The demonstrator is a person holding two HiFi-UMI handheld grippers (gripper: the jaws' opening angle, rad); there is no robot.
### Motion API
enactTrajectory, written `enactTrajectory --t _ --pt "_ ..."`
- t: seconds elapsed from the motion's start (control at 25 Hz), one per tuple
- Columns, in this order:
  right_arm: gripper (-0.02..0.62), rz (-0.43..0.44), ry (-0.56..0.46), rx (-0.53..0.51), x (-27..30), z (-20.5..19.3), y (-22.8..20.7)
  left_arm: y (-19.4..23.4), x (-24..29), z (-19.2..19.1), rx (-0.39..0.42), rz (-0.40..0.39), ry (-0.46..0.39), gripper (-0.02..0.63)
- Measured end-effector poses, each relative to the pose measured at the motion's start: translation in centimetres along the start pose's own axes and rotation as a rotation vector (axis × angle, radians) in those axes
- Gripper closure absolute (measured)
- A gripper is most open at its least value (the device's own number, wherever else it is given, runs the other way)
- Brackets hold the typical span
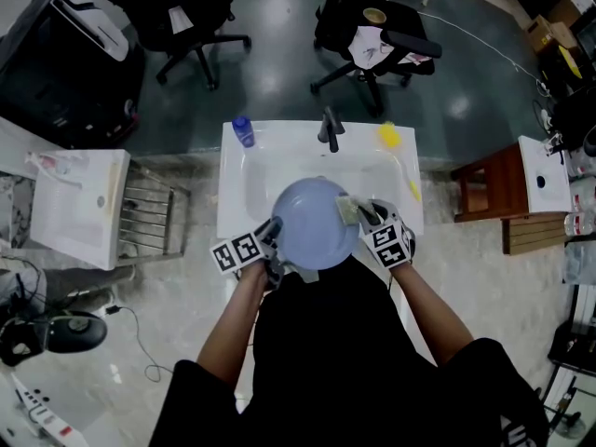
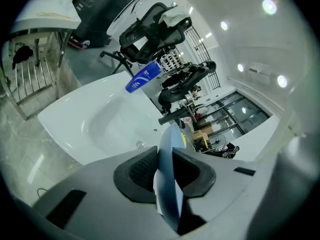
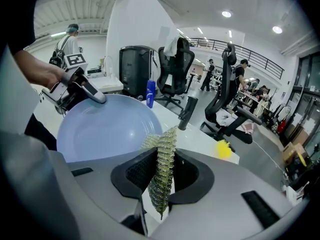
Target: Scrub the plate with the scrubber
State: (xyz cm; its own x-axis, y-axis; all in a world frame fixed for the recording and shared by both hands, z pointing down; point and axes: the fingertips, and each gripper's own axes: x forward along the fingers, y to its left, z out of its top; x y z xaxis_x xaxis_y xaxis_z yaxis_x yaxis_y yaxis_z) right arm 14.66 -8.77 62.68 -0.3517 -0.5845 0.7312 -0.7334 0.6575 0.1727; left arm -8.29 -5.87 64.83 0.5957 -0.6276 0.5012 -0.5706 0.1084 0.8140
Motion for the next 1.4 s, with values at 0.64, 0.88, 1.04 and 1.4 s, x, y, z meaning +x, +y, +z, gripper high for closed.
enactTrajectory --t 0.64,0.88,1.04,1.4 --pt "0.528 0.089 0.015 0.133 -2.1 -0.5 3.7 0.7 -0.9 1.2 -0.023 -0.004 -0.044 0.541" --pt "0.528 0.139 0.009 0.214 -2.5 -0.2 5.2 1.0 -1.2 1.8 -0.034 -0.001 -0.063 0.540" --pt "0.529 0.157 -0.017 0.223 -2.6 0.7 6.1 1.4 -1.7 2.1 -0.052 0.007 -0.080 0.540" --pt "0.529 0.222 -0.003 0.274 -2.5 1.2 9.2 2.4 -2.6 2.3 -0.080 0.027 -0.112 0.540"
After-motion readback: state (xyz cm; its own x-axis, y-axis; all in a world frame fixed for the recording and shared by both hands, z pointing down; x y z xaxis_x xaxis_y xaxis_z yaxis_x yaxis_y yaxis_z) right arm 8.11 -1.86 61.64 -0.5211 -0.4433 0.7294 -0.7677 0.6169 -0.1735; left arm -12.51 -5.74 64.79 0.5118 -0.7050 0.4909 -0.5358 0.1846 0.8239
